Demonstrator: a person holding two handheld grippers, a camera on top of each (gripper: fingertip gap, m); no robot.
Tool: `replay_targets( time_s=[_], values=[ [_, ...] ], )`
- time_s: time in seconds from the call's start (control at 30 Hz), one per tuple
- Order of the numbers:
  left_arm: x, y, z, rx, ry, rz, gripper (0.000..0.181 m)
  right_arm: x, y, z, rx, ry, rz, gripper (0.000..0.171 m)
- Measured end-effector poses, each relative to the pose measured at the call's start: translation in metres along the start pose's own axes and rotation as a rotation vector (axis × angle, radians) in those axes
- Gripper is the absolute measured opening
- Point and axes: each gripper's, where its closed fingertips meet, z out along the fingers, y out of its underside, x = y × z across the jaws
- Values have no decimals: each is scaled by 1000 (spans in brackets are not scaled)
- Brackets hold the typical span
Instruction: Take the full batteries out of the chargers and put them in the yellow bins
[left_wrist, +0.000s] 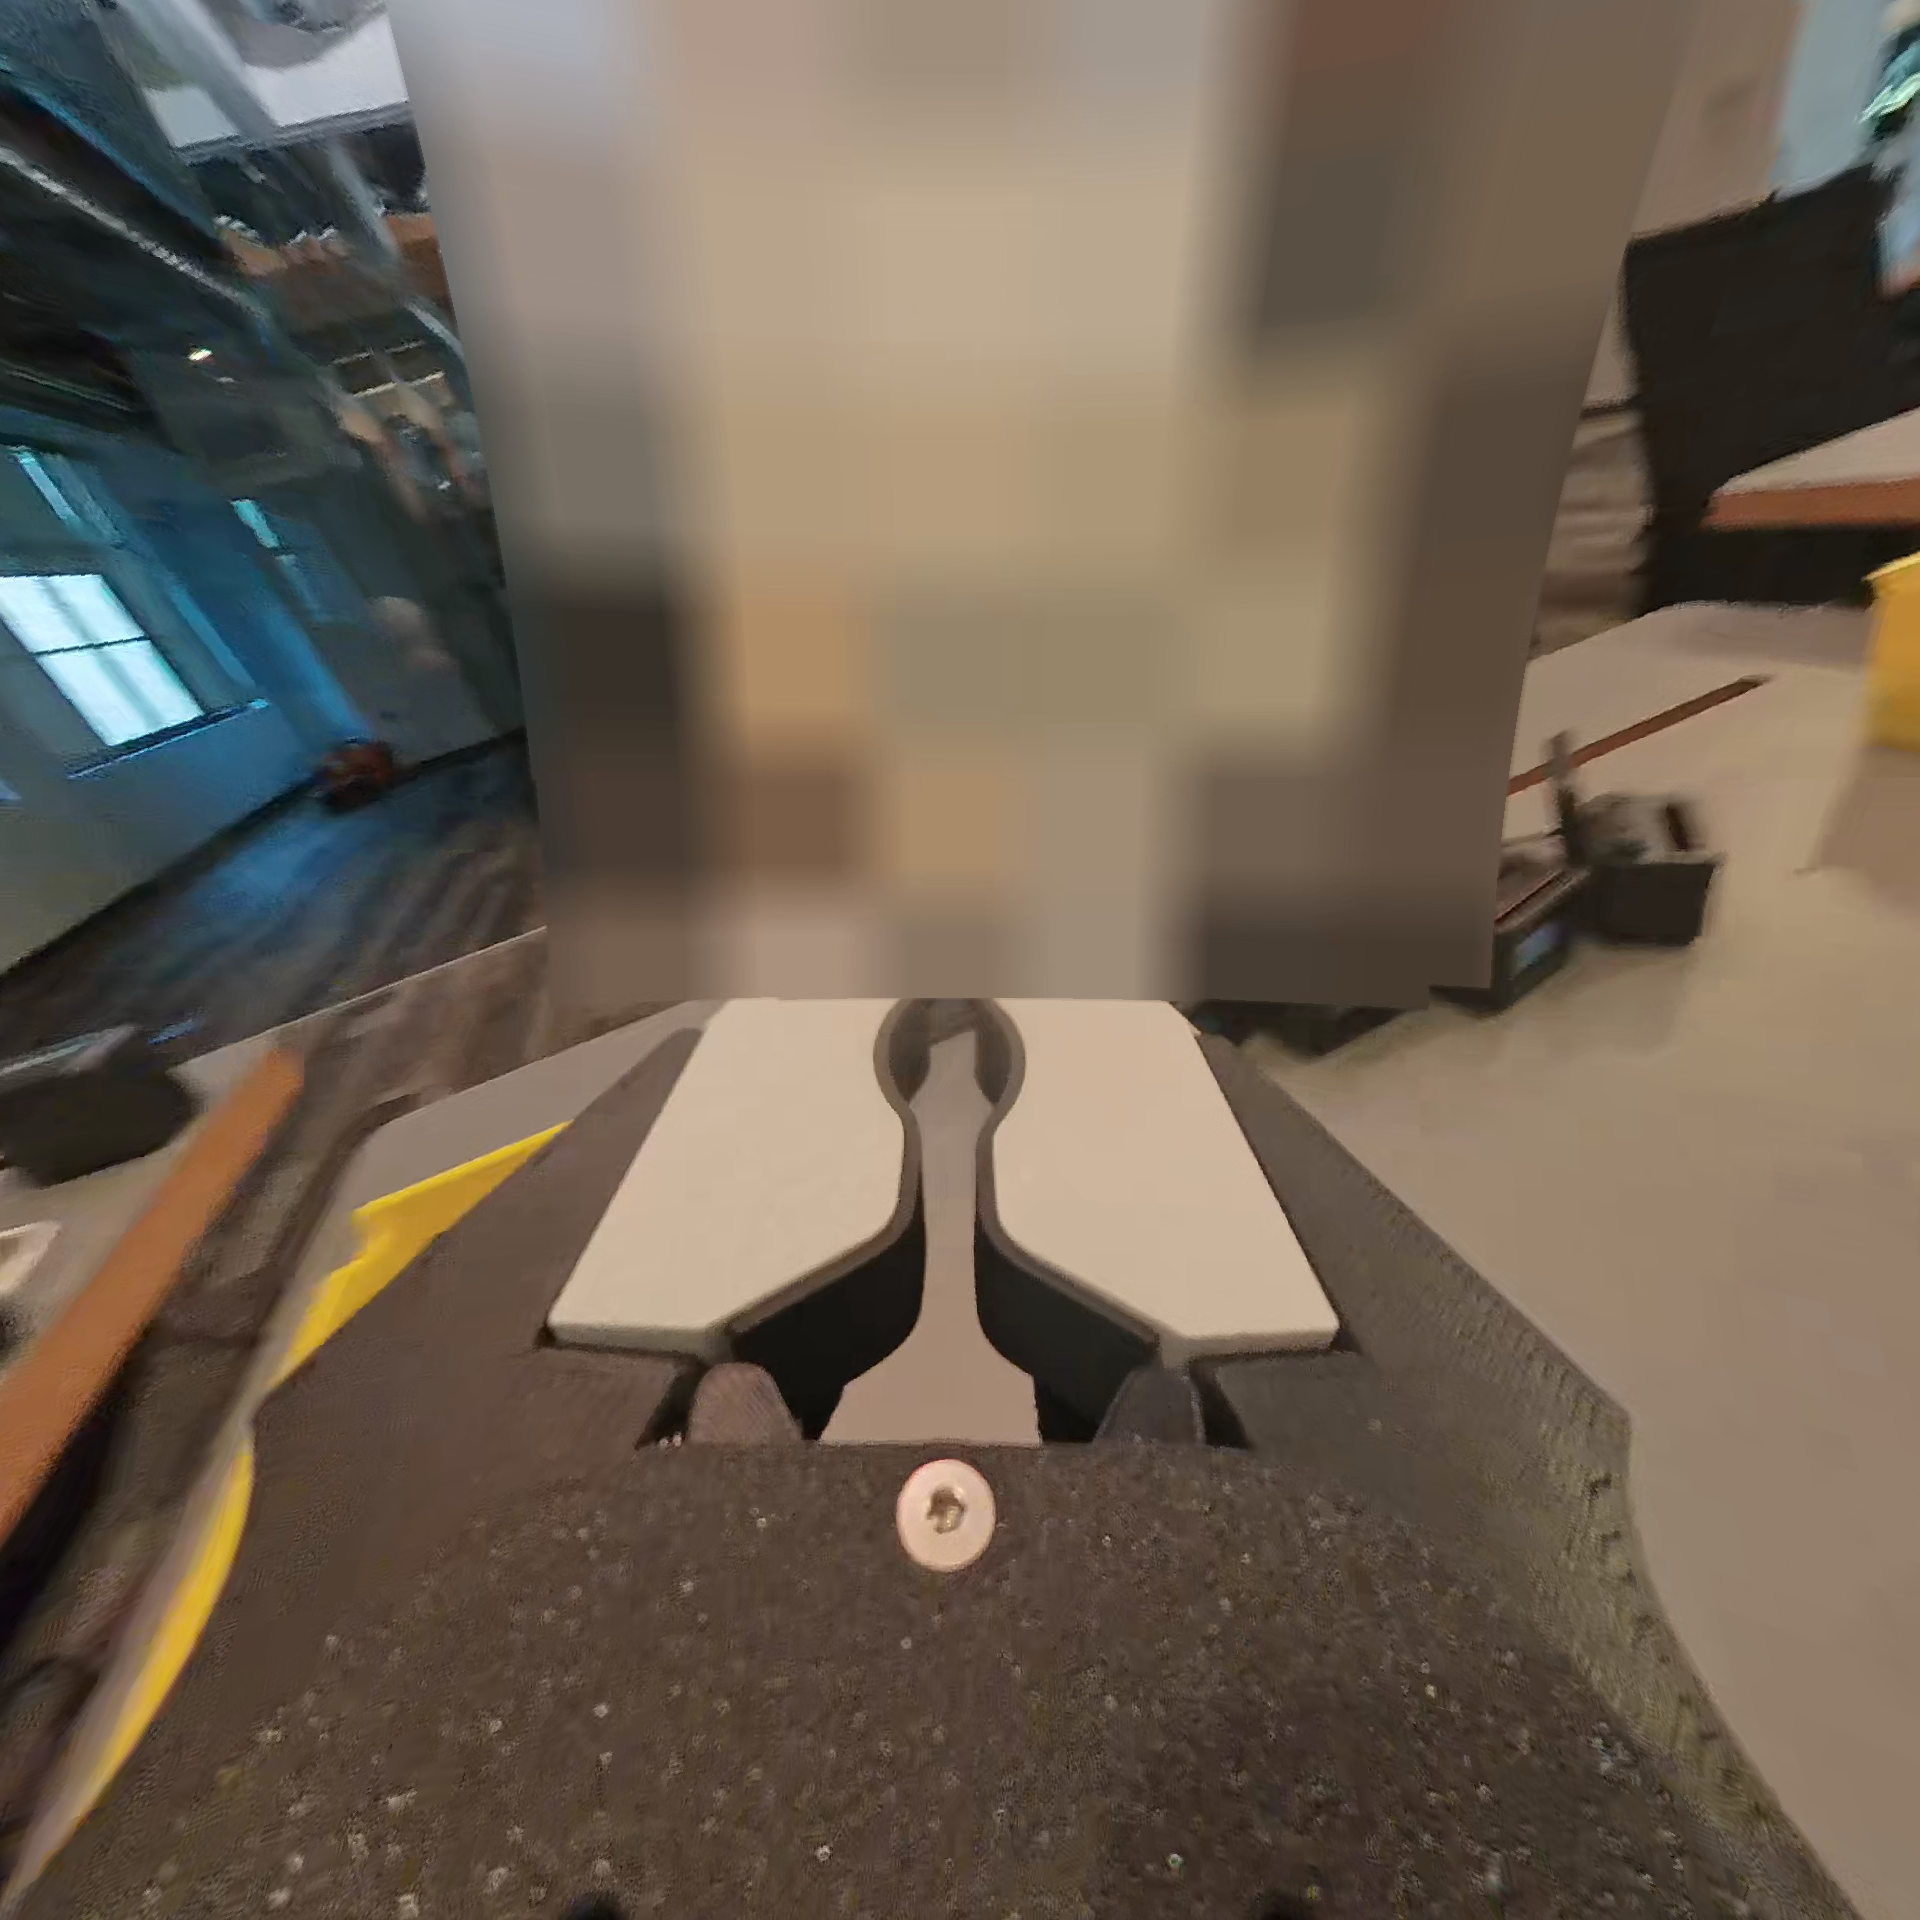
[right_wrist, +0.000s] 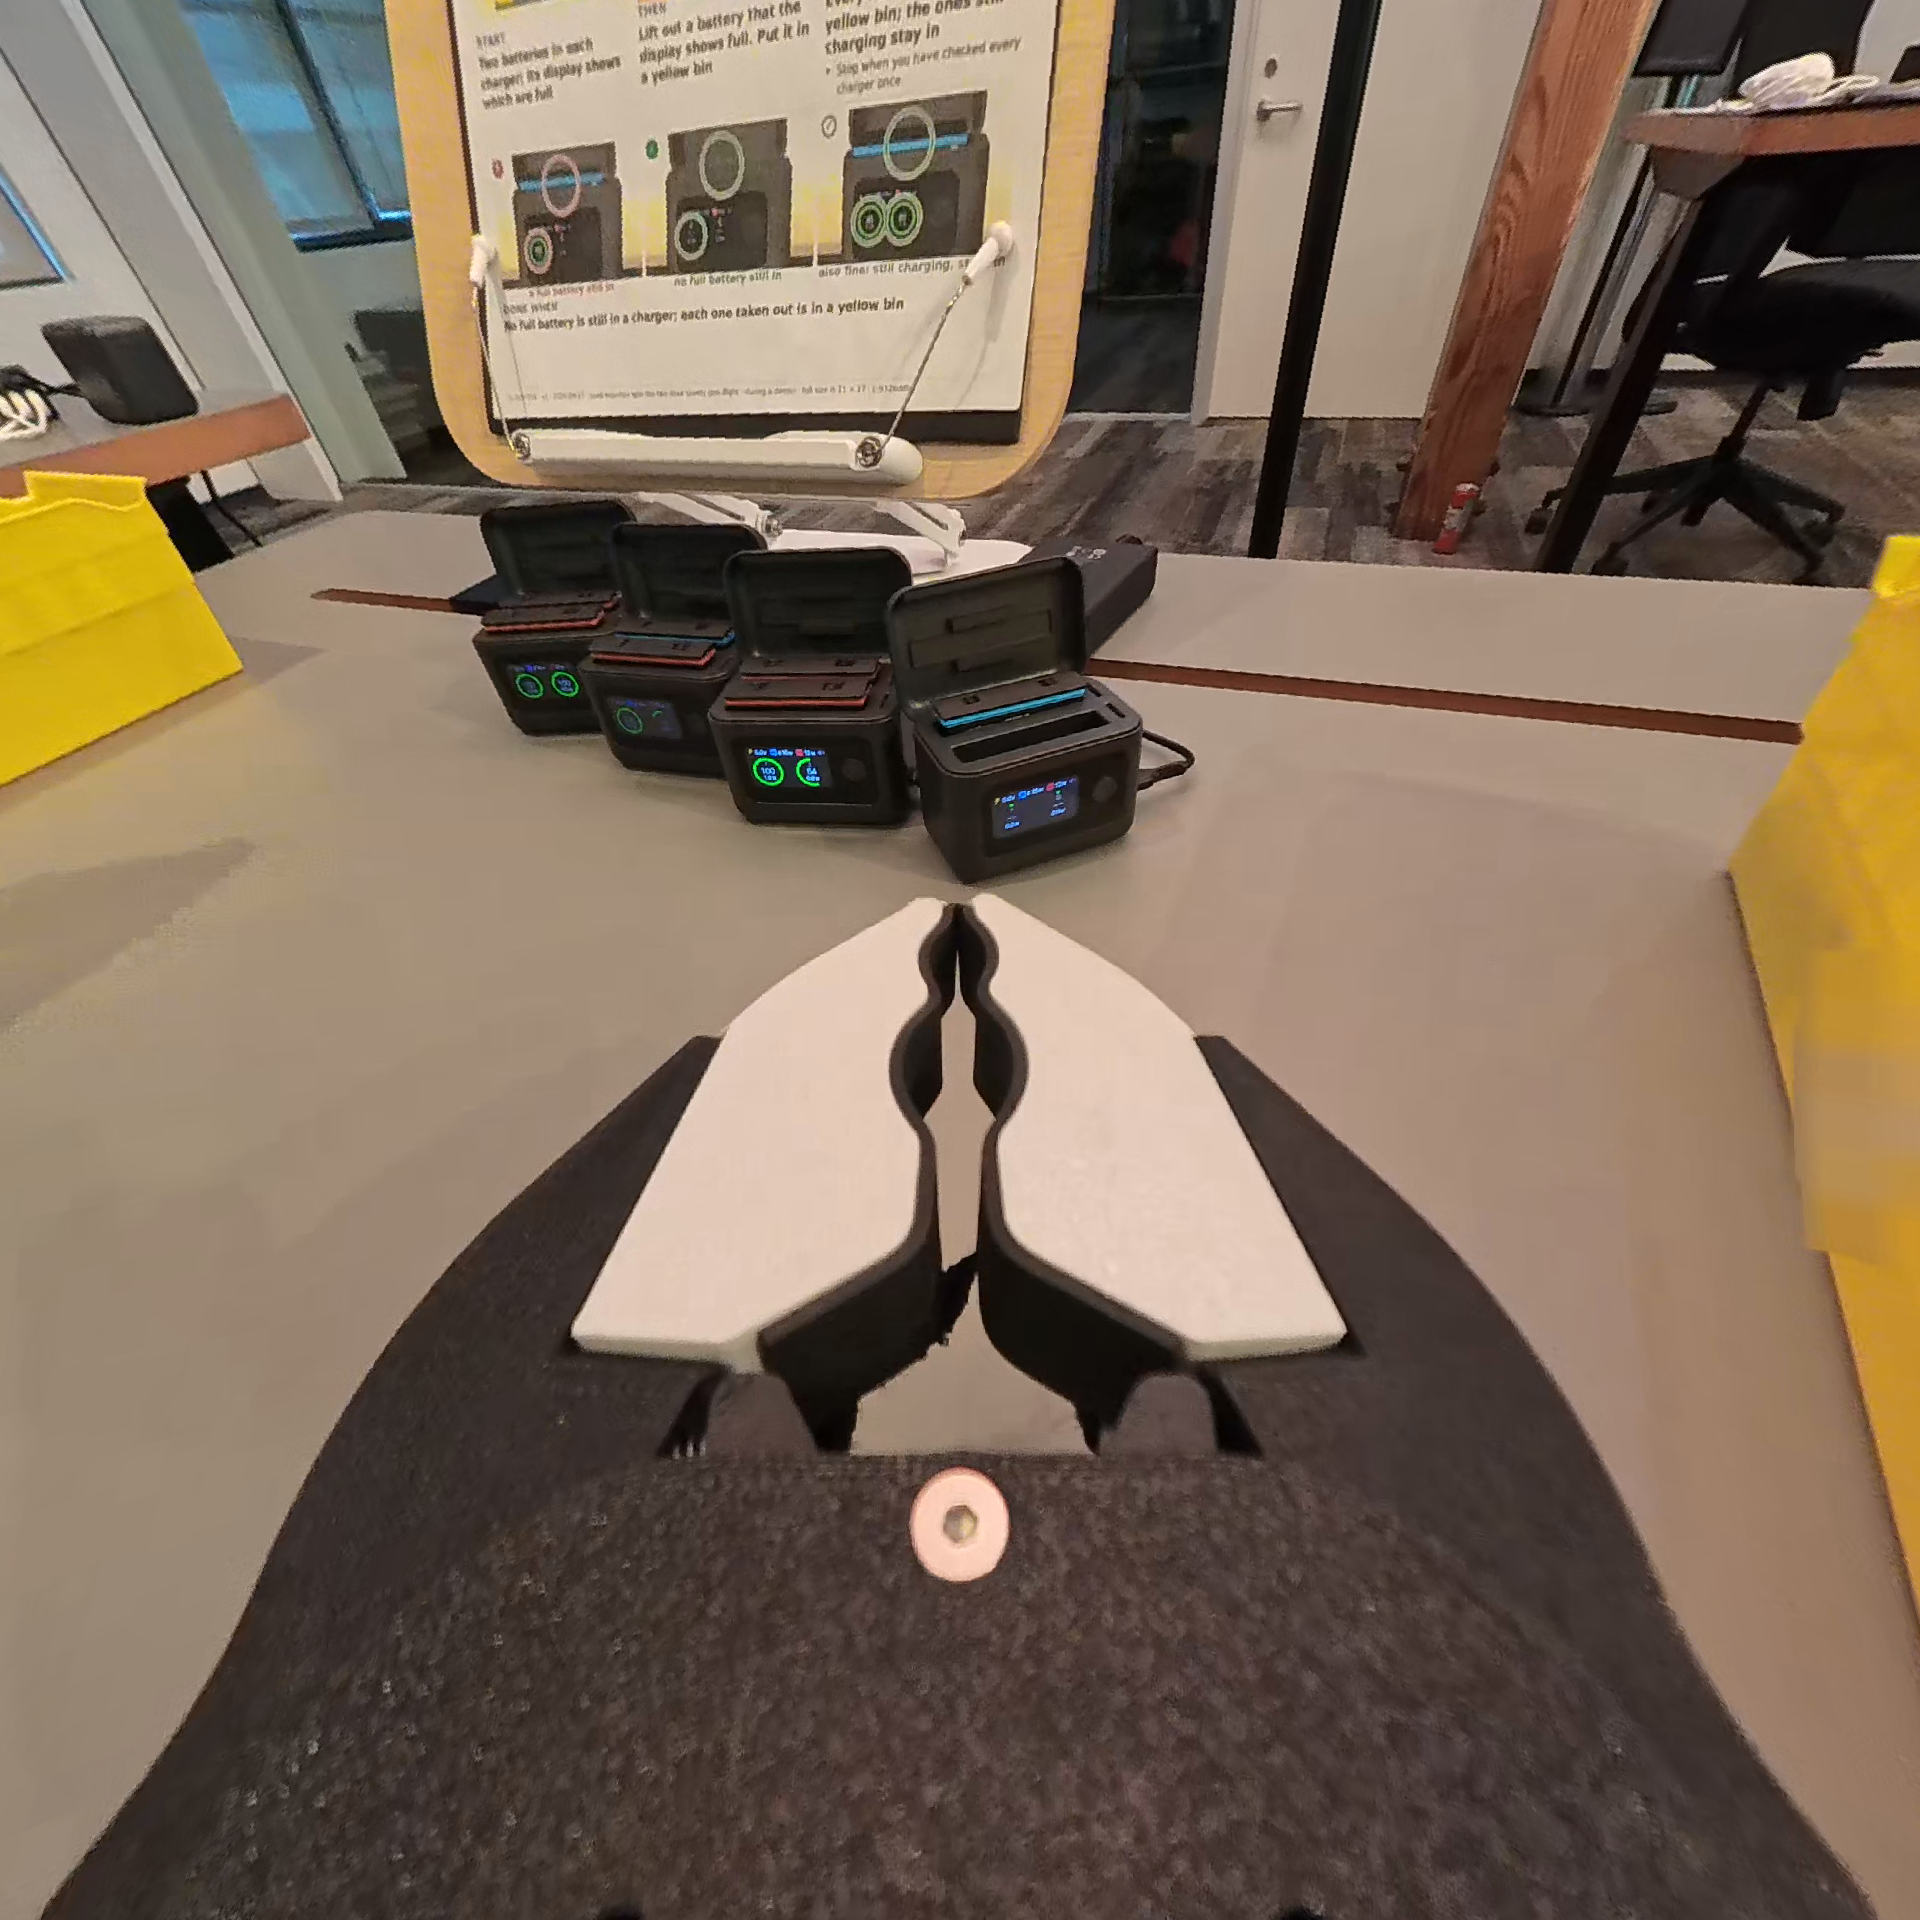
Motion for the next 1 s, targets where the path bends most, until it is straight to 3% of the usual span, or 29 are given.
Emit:
replay_targets(
  time_s=[0.17,0.3,0.43,0.63,0.83,1.0],
  values=[
    [-86,34,-45,-212,-59,166,13,3,-1,-1,2,2,26,0],
    [-123,71,-71,-391,55,333,20,0,1,0,-4,-11,20,0],
    [-130,107,-92,-564,284,502,28,-3,0,0,-5,-23,10,0],
    [-137,142,-103,-825,445,692,29,-10,0,0,-5,-53,1,0],
    [-128,166,-103,-988,552,829,29,-16,3,1,-15,-79,-13,0],
    [-133,187,-98,-1080,523,897,42,-17,3,1,-18,-88,-15,0]
  ],
)
